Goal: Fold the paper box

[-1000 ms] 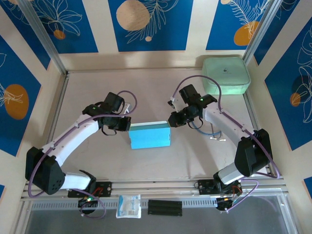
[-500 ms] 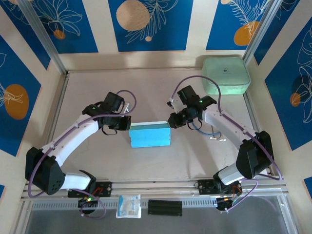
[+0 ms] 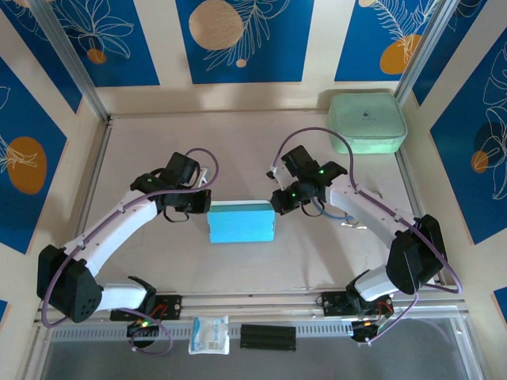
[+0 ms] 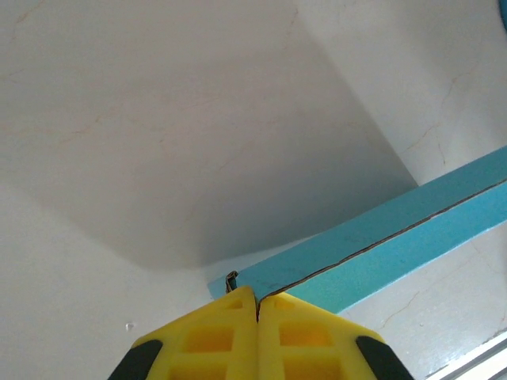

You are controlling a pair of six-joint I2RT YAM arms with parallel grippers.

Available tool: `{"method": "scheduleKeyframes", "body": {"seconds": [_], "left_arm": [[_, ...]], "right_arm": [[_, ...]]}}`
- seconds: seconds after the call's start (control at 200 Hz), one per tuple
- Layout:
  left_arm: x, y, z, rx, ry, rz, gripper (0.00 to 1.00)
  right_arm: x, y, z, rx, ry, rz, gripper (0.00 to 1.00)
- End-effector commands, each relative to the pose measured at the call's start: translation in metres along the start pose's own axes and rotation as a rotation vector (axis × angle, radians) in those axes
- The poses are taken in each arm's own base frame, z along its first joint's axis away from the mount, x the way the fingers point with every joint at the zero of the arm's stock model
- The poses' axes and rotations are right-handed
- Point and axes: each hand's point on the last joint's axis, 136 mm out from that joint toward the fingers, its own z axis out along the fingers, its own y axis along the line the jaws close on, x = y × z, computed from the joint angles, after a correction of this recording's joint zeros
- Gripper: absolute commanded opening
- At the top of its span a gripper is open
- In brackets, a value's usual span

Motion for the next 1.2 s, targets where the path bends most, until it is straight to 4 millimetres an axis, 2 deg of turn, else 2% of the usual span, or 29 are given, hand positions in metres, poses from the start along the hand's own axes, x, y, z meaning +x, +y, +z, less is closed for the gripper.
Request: {"method": "scheduleKeyframes", "body": {"seconds": [0.0, 0.24, 0.455, 0.605, 0.8, 0.965, 1.196], "left_arm": [[-0.014, -0.013, -0.008, 0.048, -0.063, -0.010, 0.00], [-0.011, -0.020, -0.009, 0.105, -0.091, -0.023, 0.00], [-0.029, -0.027, -0.023, 0.128, -0.221, 0.038, 0.00], [-0.030, -0.022, -0.018, 0.111, -0.242, 0.039, 0.00], [-0.010, -0.010, 0.003, 0.078, -0.169, 0.000, 0.00], [0.002, -0.001, 0.008, 0.053, -0.160, -0.016, 0.00], [0.014, 0.004, 0.015, 0.040, -0.106, -0.034, 0.00]], "right_arm": [[0.006, 0.011, 0.001, -0.006, 0.000, -0.038, 0.05], [0.002, 0.014, -0.003, 0.023, -0.057, -0.070, 0.05], [-0.023, 0.015, -0.013, 0.084, -0.138, -0.133, 0.05], [-0.035, 0.013, -0.013, 0.115, -0.185, -0.167, 0.05], [-0.025, 0.012, 0.000, 0.131, -0.163, -0.179, 0.05], [-0.011, 0.008, 0.012, 0.138, -0.125, -0.170, 0.05], [-0.004, 0.006, 0.016, 0.138, -0.102, -0.150, 0.05]]}}
